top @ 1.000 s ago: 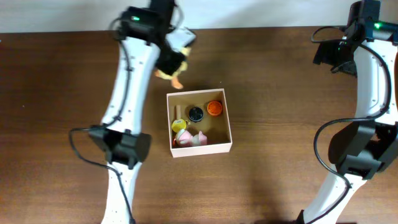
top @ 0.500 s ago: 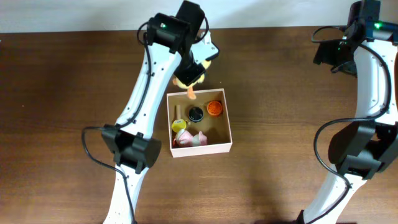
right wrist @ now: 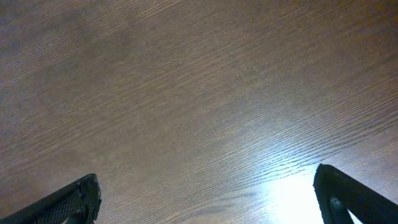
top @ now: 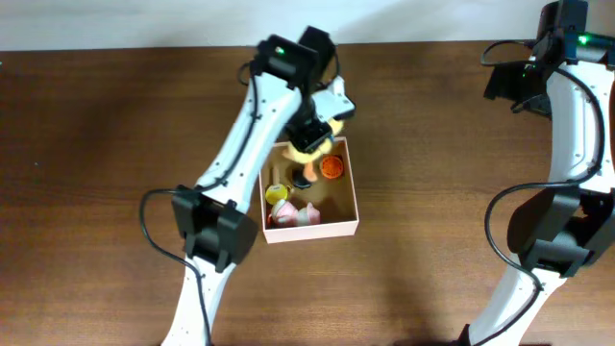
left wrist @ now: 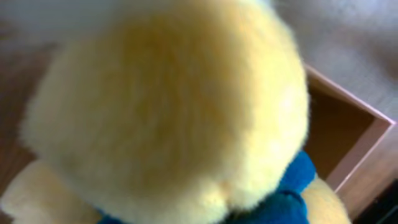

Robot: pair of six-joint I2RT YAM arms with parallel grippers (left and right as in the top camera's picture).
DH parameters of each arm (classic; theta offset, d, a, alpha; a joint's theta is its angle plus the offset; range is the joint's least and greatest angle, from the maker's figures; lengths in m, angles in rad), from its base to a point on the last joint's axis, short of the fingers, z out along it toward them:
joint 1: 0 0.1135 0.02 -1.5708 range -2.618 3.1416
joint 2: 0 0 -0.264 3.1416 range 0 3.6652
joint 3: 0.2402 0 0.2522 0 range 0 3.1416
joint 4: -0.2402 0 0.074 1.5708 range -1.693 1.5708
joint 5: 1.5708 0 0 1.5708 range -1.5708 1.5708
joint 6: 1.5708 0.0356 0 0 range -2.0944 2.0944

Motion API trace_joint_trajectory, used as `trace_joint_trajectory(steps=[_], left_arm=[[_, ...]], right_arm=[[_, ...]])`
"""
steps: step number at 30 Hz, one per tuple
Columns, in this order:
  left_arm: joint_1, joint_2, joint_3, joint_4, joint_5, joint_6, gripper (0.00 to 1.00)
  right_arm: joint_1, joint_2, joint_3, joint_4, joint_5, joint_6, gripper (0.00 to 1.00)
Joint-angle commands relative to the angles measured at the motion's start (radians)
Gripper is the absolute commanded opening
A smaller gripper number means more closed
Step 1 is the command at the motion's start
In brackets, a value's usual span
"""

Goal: Pack container
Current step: 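Lift the plush duck and carry it over the box, then press the plush duck down into the box and open the left gripper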

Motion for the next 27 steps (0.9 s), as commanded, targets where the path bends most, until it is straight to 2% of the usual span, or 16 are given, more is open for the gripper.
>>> trace_joint_trajectory(steps=[1,4,10,17,22,27], left_arm=[[-0.009,-0.029,-0.064,-0.003,-0.018,0.056,0.07],[-0.001,-0.029,-0.14,-0.003,-0.019,0.097,0.07],[0.02,-0.029,-0.295,-0.003,-0.145,0.118,0.06],[0.03,-0.029,-0.341,-0.003,-0.132,0.134,0.08],[0.014,-0.029,-0.341,-0.003,-0.04,0.193,0.08],[-0.025,-0.029,-0.341,-0.003,-0.028,0.235,0.07]], right_arm=[[0.001,-0.014,-0.002,0.0,0.002,0.012,0.99],[0.001,-0.014,-0.002,0.0,0.002,0.012,0.99],[0.001,-0.014,-0.002,0.0,0.002,0.012,0.99],[0.001,-0.014,-0.002,0.0,0.002,0.012,0.99],[0.001,-0.014,-0.002,0.0,0.002,0.012,0.99],[0.001,-0.014,-0.002,0.0,0.002,0.012,0.99]])
